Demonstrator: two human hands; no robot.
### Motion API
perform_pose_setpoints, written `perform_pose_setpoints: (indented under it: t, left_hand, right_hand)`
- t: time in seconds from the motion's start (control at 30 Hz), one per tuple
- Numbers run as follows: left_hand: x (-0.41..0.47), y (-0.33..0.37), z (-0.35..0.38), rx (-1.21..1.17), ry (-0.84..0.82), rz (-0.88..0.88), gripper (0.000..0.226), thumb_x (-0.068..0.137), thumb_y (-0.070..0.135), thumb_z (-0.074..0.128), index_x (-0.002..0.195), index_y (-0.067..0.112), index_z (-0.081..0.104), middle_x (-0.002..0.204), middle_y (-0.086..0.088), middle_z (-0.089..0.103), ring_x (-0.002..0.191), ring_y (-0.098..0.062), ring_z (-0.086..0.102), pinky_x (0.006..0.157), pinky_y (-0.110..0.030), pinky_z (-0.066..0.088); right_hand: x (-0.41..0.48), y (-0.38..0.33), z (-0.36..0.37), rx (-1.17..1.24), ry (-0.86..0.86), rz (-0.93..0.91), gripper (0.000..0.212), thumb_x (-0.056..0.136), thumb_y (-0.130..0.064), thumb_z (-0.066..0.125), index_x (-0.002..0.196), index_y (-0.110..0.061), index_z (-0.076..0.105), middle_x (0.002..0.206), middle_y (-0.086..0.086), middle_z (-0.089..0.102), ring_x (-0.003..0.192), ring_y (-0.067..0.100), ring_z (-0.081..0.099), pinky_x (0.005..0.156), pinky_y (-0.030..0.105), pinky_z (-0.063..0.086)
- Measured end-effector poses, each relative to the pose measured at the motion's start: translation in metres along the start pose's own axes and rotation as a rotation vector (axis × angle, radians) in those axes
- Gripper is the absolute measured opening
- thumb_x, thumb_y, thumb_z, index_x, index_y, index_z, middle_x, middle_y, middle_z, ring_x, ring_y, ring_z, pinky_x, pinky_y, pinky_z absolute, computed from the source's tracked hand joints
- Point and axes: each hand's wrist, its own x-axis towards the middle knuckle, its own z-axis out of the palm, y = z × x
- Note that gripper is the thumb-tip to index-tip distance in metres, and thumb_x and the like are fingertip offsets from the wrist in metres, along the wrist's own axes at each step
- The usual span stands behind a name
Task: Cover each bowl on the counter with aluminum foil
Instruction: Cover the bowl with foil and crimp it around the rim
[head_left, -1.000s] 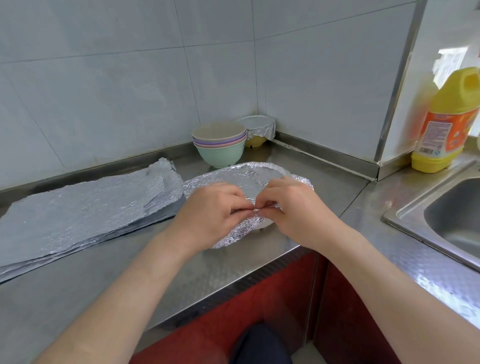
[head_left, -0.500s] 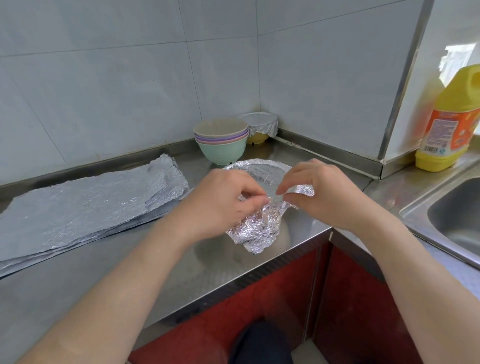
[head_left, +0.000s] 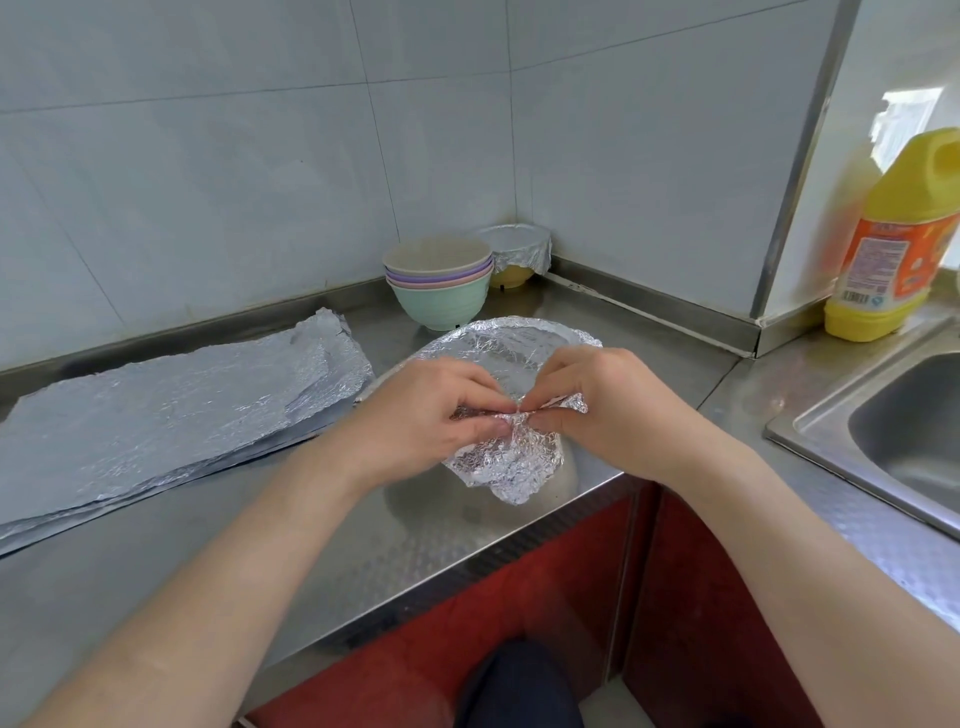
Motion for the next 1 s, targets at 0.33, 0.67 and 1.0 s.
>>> perform_pose_setpoints:
  t: [0.33,0.67,1.0]
  left_hand:
    - [-0.007,-0.005,0.018,0.174,0.219,0.112,0.025,0.086,0.04,0.061,0.091,0.023,0.078,0.083,0.009,0.065,0.079,-0.012,0.058,0.07,-0.032,0.049]
    - [-0.004,0.01,0.008,0.04,0.245,-0.015,0.018,0.083,0.034,0.072,0.099,0.026,0.076,0.087,0.01,0.063,0.082,-0.003,0.052,0.074,-0.021,0.042]
    - [-0.007,0.008,0.02,0.237,0.25,0.096,0.017,0.082,0.032,0.064,0.086,0.022,0.077,0.078,0.007,0.065,0.076,-0.014,0.056,0.069,-0.025,0.041]
  right_hand:
    - [0.001,0.006,0.01,-0.137,0.046,-0.057,0.01,0.079,-0.005,0.074,0.087,-0.012,0.073,0.085,0.0,0.067,0.084,0.021,0.057,0.072,0.029,0.04]
    - [-0.007,-0.001,-0.011,0.056,0.05,0.038,0.009,0.081,-0.028,0.077,0.089,-0.024,0.076,0.092,-0.012,0.065,0.084,0.003,0.061,0.08,0.021,0.045]
    - [-0.004,-0.004,0.016,-0.164,0.095,-0.096,0.007,0.076,-0.014,0.078,0.079,-0.013,0.071,0.077,0.003,0.061,0.077,0.027,0.057,0.063,0.037,0.048]
